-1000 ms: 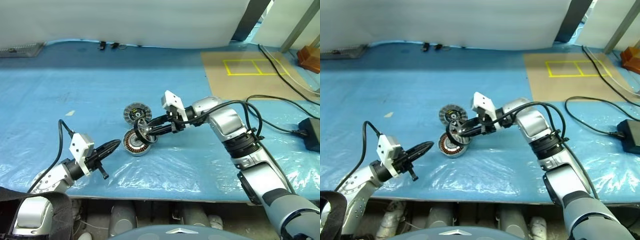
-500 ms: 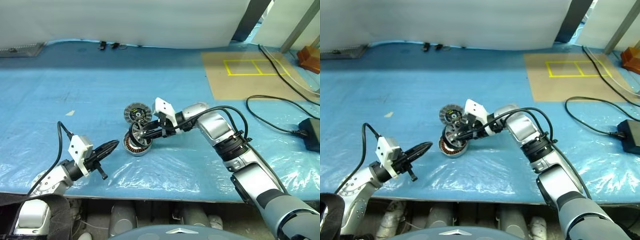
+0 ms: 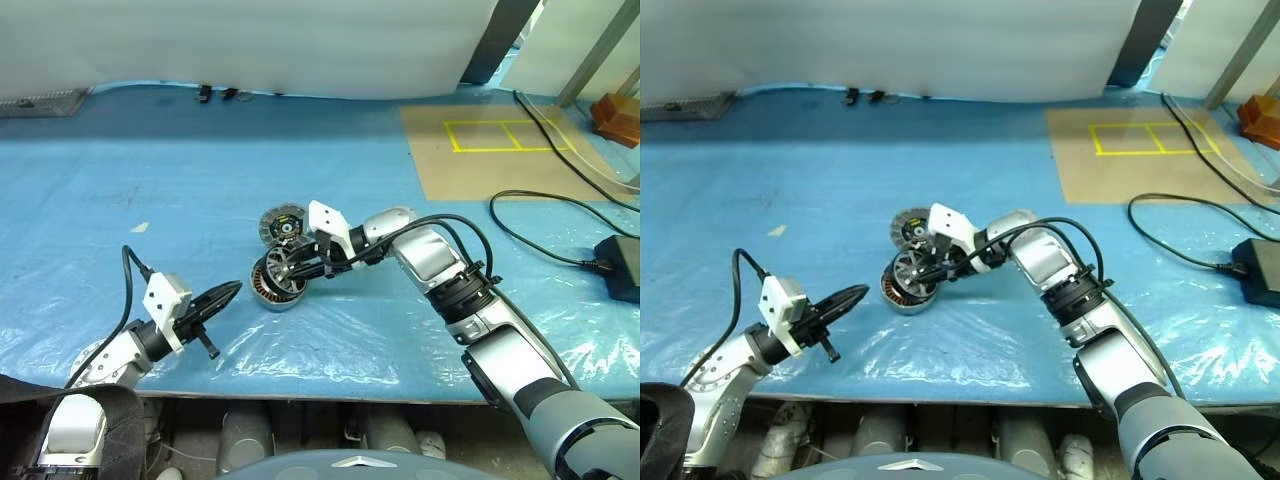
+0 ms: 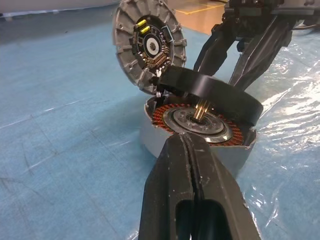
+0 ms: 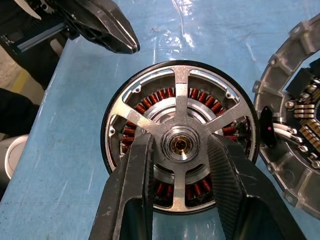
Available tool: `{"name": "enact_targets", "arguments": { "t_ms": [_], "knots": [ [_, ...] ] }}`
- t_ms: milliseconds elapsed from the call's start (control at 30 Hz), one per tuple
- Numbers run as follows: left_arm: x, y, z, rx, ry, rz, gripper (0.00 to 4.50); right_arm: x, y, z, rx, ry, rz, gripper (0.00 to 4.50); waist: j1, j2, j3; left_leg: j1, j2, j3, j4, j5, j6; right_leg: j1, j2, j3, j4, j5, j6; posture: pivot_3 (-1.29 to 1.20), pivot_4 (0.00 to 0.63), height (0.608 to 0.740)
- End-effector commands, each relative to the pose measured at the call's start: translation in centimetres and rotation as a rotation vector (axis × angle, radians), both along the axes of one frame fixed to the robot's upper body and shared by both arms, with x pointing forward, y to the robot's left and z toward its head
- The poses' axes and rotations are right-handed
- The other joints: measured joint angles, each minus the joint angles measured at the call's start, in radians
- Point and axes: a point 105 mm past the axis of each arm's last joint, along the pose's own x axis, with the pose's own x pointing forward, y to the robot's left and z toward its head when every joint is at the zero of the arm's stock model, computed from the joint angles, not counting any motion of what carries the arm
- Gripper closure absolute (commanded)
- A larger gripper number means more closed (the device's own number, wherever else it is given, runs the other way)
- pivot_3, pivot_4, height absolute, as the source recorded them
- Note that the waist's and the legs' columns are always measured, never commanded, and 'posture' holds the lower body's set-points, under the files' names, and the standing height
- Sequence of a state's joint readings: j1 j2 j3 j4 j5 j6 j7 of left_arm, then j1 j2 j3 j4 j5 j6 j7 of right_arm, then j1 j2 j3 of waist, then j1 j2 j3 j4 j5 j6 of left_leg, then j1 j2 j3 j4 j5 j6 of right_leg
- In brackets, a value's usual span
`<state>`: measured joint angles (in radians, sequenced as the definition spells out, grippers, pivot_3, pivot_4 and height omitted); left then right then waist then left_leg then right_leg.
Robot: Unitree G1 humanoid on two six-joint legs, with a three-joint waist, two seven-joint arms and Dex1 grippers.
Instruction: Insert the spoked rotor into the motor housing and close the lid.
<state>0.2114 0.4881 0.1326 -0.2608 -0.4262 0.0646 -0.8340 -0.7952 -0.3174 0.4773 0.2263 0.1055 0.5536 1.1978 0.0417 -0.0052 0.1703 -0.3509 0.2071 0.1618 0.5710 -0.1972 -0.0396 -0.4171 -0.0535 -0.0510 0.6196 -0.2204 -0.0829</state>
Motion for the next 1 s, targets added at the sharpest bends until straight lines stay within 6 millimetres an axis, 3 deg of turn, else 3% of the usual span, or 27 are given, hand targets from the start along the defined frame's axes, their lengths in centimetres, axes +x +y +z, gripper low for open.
{"name": "enact_targets", "arguments": {
  "t_ms": [33, 200, 333, 400, 500, 833, 933, 1000],
  "knots": [
    [0.1, -0.1, 0.7, -0.003, -0.035, -0.006, 4.5, -0.6, 0.7, -0.6, -0.015, -0.004, 0.026, 3.28, 0.0, 0.0, 0.0, 0.0, 0.0, 0.0, 0.0, 0.0, 0.0, 0.0, 0.0, 0.0, 0.0, 0.0, 0.0, 0.0, 0.15, 0.74],
    [0.5, -0.3, 0.9, -0.002, -0.04, -0.01, 4.5, -0.4, 1.4, 0.4, 0.043, -0.052, 0.031, 1.67, 0.001, 0.0, 0.0, -0.001, 0.0, 0.0, -0.001, 0.0, 0.0, -0.001, 0.0, 0.0, 0.0, 0.0, 0.0, 0.0, 0.15, 0.74],
    [0.6, -0.3, 1.1, -0.001, -0.04, -0.01, 4.5, -0.9, 2.0, 3.0, 0.174, -0.018, 0.057, 0.33, 0.002, 0.0, 0.0, -0.001, 0.0, 0.0, -0.001, 0.0, 0.0, -0.001, 0.0, 0.0, 0.0, 0.0, 0.0, 0.0, 0.15, 0.74],
    [0.7, -0.3, 1.1, -0.001, -0.039, -0.01, 4.5, -1.0, 1.9, 3.6, 0.204, -0.01, 0.063, 0.33, 0.002, 0.0, 0.0, -0.001, 0.0, 0.0, -0.001, 0.0, 0.0, -0.001, 0.0, 0.0, 0.0, 0.0, 0.0, 0.0, 0.15, 0.74],
    [0.8, -0.5, 1.2, -0.001, -0.038, -0.012, 4.5, -1.0, 1.9, 4.0, 0.238, 0.006, 0.052, 0.95, 0.002, 0.0, 0.0, -0.001, 0.0, 0.0, -0.001, 0.0, 0.0, -0.001, 0.0, 0.0, 0.0, 0.0, 0.0, 0.0, 0.15, 0.74],
    [1.1, -0.5, 1.9, 0.006, -0.05, -0.008, 4.5, -0.9, 3.3, 2.3, 0.263, 0.0, 0.003, 4.48, 0.001, 0.0, 0.0, -0.001, 0.0, 0.0, -0.001, 0.0, 0.0, -0.001, 0.0, 0.0, 0.0, 0.0, 0.0, 0.0, 0.15, 0.74],
    [1.1, -0.5, 2.0, 0.008, -0.052, -0.006, 4.5, -0.9, 3.8, 1.1, 0.245, 0.001, -0.011, 4.48, 0.001, 0.0, 0.0, -0.001, 0.0, 0.0, -0.001, 0.0, 0.0, -0.001, 0.0, 0.0, 0.0, 0.0, 0.0, 0.0, 0.15, 0.74],
    [1.1, -0.5, 2.1, 0.01, -0.052, -0.006, 4.5, -1.1, 3.9, -0.8, 0.178, -0.016, -0.004, 4.48, 0.001, 0.0, 0.0, -0.001, 0.0, 0.0, -0.001, 0.0, 0.0, -0.001, 0.0, 0.0, -0.001, 0.0, 0.0, 0.0, 0.15, 0.74]
  ]
}}
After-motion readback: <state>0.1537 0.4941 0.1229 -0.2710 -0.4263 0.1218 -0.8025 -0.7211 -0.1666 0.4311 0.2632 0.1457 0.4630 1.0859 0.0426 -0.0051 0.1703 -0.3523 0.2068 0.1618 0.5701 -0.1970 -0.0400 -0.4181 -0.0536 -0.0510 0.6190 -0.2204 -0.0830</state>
